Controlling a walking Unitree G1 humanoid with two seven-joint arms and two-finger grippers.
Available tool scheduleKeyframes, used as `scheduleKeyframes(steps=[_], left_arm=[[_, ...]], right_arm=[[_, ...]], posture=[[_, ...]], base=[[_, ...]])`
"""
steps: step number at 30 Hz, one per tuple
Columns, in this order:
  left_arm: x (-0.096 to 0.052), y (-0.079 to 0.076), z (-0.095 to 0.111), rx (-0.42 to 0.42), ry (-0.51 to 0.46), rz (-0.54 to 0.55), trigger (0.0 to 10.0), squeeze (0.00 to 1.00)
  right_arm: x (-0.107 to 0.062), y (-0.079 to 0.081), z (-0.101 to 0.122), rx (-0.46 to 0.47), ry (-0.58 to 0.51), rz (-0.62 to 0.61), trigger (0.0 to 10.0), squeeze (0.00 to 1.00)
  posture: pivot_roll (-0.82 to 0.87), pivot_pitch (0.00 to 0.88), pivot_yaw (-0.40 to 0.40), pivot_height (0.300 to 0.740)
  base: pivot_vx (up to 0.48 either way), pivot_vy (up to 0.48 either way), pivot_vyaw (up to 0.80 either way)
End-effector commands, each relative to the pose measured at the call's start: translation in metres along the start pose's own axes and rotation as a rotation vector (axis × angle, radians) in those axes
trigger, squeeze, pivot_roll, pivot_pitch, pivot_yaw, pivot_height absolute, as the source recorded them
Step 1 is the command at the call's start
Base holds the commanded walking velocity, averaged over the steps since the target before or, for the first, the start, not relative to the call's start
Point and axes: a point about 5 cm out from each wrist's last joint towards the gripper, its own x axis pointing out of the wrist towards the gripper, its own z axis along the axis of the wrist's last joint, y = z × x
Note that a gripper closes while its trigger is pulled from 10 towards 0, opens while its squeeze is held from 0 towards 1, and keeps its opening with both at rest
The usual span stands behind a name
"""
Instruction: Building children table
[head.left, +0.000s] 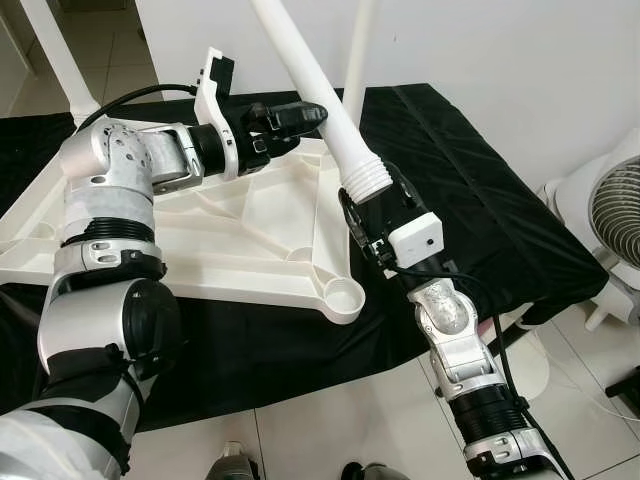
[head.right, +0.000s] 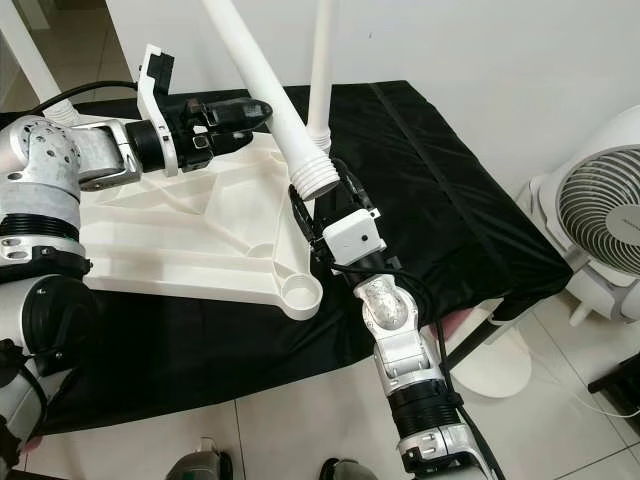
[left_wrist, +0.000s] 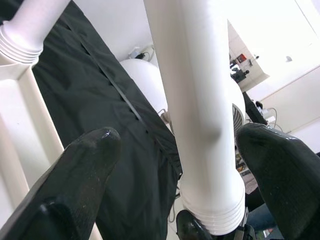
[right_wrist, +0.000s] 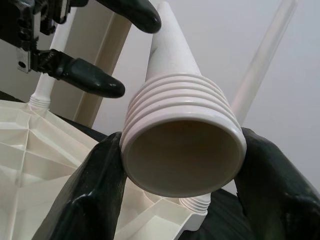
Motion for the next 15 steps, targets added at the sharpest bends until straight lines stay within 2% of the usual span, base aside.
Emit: scheduleKeyframes(steps=[1,8,13,15], left_arm=[[-0.002,-0.001,0.001,0.017,-0.006,-0.022,10.0,0.00],[-0.001,-0.004,0.003,0.007,-0.015,-0.031,10.0,0.00],[0.011,-0.005,0.003,0.029,-0.008,-0.022,10.0,0.00],[0.011,-0.005,0.003,0.029,-0.008,-0.022,10.0,0.00]], right_arm=[[0.003,-0.004,0.000,0.001,-0.007,-0.023,10.0,0.00],[0.007,0.000,0.001,-0.018,-0.020,0.021,10.0,0.00],[0.008,0.015,0.004,-0.025,-0.039,0.104,10.0,0.00],[0.008,0.015,0.004,-0.025,-0.039,0.104,10.0,0.00]], posture=[[0.07,0.067,0.008,0.740],[0.07,0.065,0.004,0.740],[0.07,0.067,0.000,0.740],[0.07,0.067,0.000,0.740]], base=[[0.000,0.000,0.00],[0.000,0.000,0.00],[0.000,0.000,0.00],[0.000,0.000,0.00]])
